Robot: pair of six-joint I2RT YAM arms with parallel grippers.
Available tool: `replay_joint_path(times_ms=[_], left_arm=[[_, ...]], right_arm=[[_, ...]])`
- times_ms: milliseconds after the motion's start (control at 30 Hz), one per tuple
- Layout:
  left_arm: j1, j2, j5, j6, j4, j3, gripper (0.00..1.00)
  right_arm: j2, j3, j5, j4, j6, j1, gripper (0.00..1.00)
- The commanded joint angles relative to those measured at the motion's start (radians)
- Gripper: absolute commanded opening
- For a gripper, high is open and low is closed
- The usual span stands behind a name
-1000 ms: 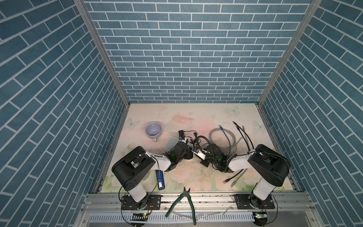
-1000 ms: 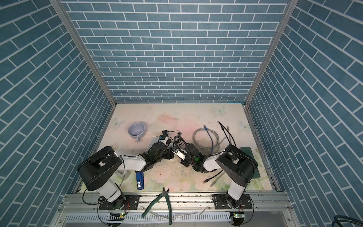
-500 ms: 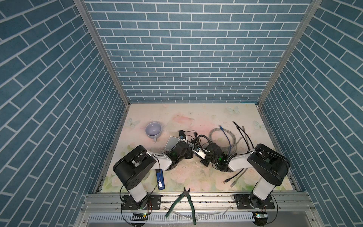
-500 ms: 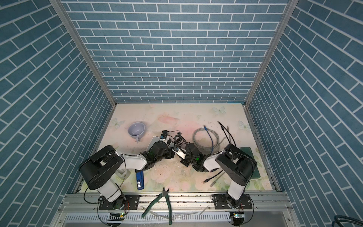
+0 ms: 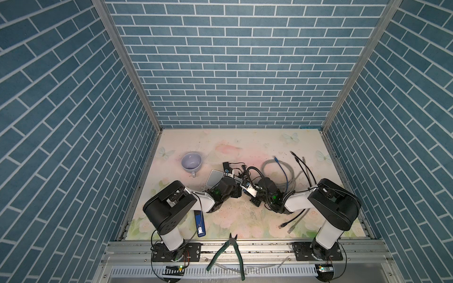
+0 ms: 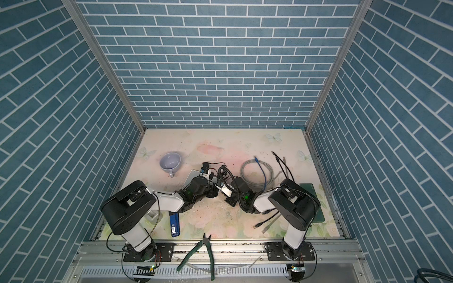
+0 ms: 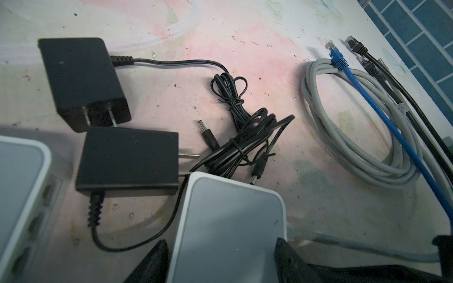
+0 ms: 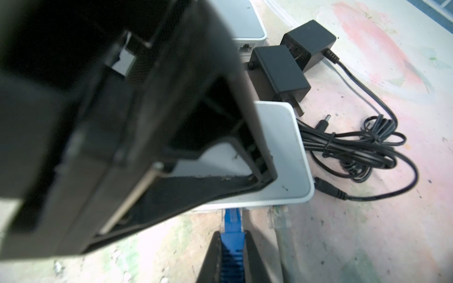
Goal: Insert the plug into the switch port
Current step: 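Push the blue plug into the switch port with the right gripper, then open and lift the right gripper while the left releases the switch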
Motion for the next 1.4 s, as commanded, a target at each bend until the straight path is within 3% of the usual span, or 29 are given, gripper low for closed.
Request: replay_joint_path(times_ms=[0,233,300,600,800,1033,1367], left_arm=[[-0.156,-0.017,0.387,-0.011,-0.019,0.006,0.7],[-0.142,-0.059,0.31,0.027,-0.117,0.025,0.79],[-0.129,-0.065,0.302,0.024,-0.114,0.024,0.99],[-0.08,-0.127,0.27,0.018,-0.144,0.027,1.0],[-0.056,-0.244,0.107,0.029,-0.308,0.031,1.0],[-0.053,-0.339,-0.144,0.08,-0.559,0.116,1.0],[-0.05,-0.395,-0.231,0.086,-0.605,0.103,1.0]], right_arm=[[-0.012,0.076,-0.109,0.256,-0.006,0.05,0.0],[-0.081,0.006,-0.011,0.141,-0.079,0.049,0.0],[-0.092,-0.016,0.025,0.137,-0.09,0.048,0.0],[-0.109,-0.044,0.068,0.098,-0.139,0.016,0.0],[-0.109,-0.044,0.065,0.077,-0.143,-0.011,0.0],[-0.087,-0.011,0.05,0.003,-0.16,-0.038,0.08],[-0.046,0.067,0.046,-0.154,-0.18,-0.061,0.16]])
